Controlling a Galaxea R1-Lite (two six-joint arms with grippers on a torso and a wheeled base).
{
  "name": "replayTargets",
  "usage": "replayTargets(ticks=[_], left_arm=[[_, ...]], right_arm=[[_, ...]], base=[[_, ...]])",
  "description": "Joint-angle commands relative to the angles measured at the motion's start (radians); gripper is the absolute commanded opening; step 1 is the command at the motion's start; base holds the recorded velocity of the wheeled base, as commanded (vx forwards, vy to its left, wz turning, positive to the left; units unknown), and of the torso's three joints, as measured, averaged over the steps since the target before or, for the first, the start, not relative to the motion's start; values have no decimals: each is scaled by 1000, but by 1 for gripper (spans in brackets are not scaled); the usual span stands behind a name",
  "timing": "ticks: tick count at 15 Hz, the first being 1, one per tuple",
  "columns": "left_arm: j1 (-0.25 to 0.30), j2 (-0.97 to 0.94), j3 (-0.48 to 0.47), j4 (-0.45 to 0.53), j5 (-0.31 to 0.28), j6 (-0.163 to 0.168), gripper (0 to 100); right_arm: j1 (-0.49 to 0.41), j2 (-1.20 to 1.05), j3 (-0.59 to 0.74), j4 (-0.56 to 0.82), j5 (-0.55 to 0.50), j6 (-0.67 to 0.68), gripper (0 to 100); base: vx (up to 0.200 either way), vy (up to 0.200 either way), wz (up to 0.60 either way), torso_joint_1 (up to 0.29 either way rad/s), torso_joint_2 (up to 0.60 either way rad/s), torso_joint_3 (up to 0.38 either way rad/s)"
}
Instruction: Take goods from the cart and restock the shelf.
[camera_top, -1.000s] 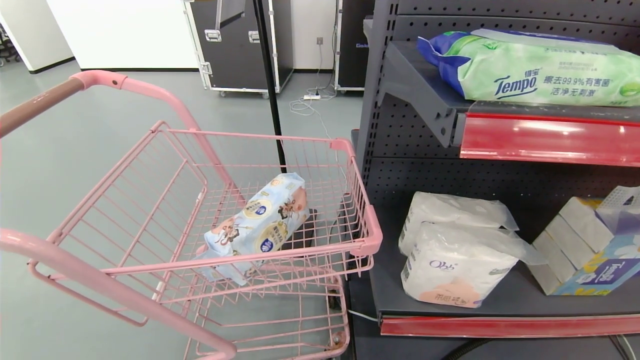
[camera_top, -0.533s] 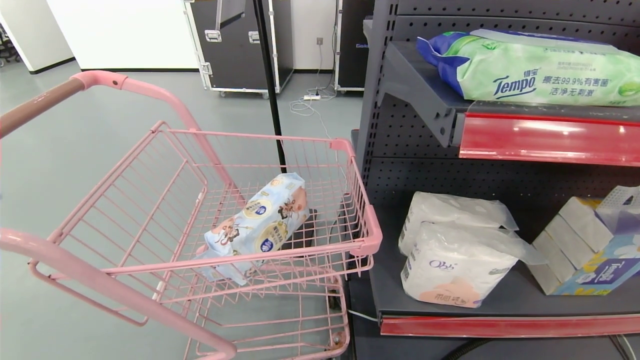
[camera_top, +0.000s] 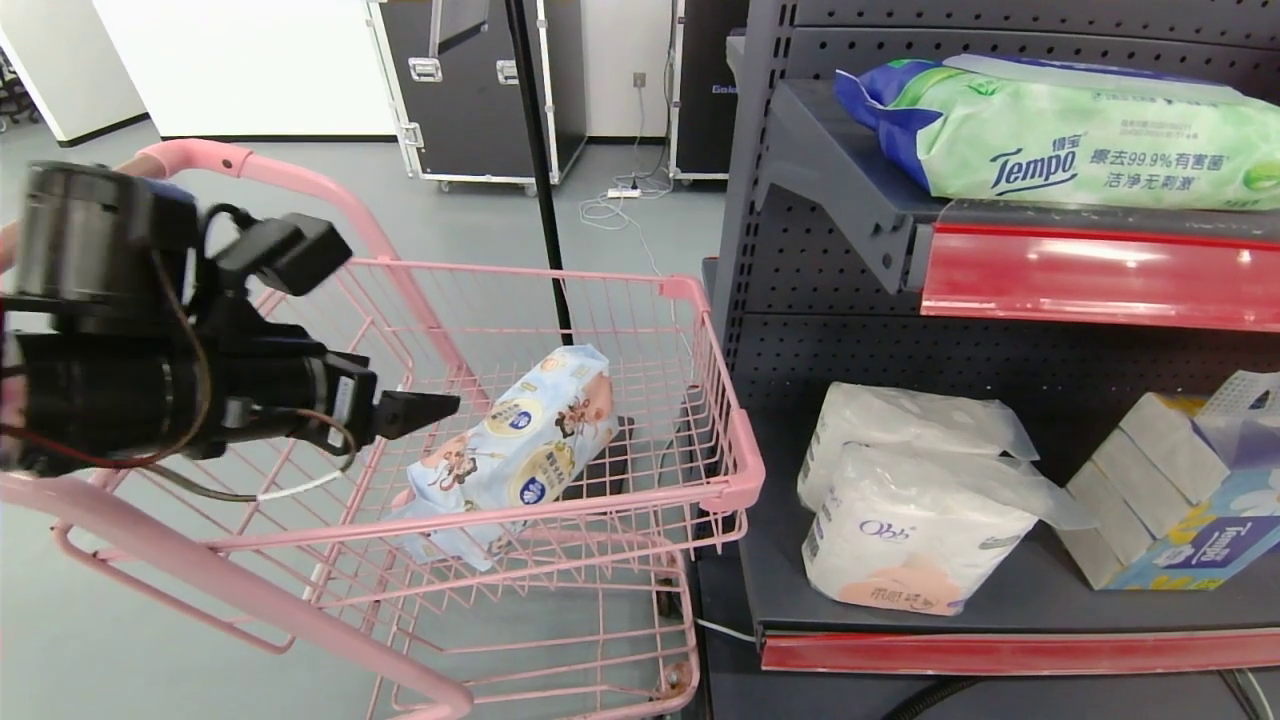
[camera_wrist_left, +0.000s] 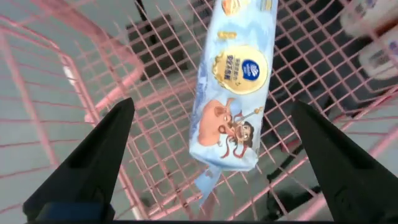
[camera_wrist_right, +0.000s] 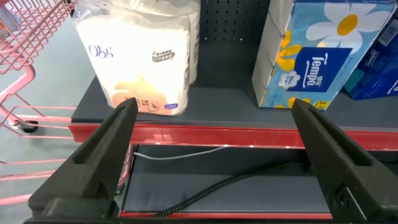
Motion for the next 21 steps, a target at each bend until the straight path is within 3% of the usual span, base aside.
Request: replayTargets(ticks=[1, 8, 12, 21], left_arm=[[-39, 160, -18, 1, -1, 6, 100], [-45, 222, -18, -2, 5, 49, 100], [-45, 288, -23, -8, 5, 104, 100], [-59, 390, -37, -43, -1, 111, 100]], right_arm=[[0, 2, 0, 1, 0, 0, 100], [0, 2, 0, -1, 0, -2, 100], [0, 2, 0, 1, 0, -2, 100], [0, 2, 0, 1, 0, -2, 100]], base=[[0, 0, 0, 0, 0, 0], [0, 0, 0, 0, 0, 0], [0, 0, 0, 0, 0, 0], [0, 0, 0, 0, 0, 0]])
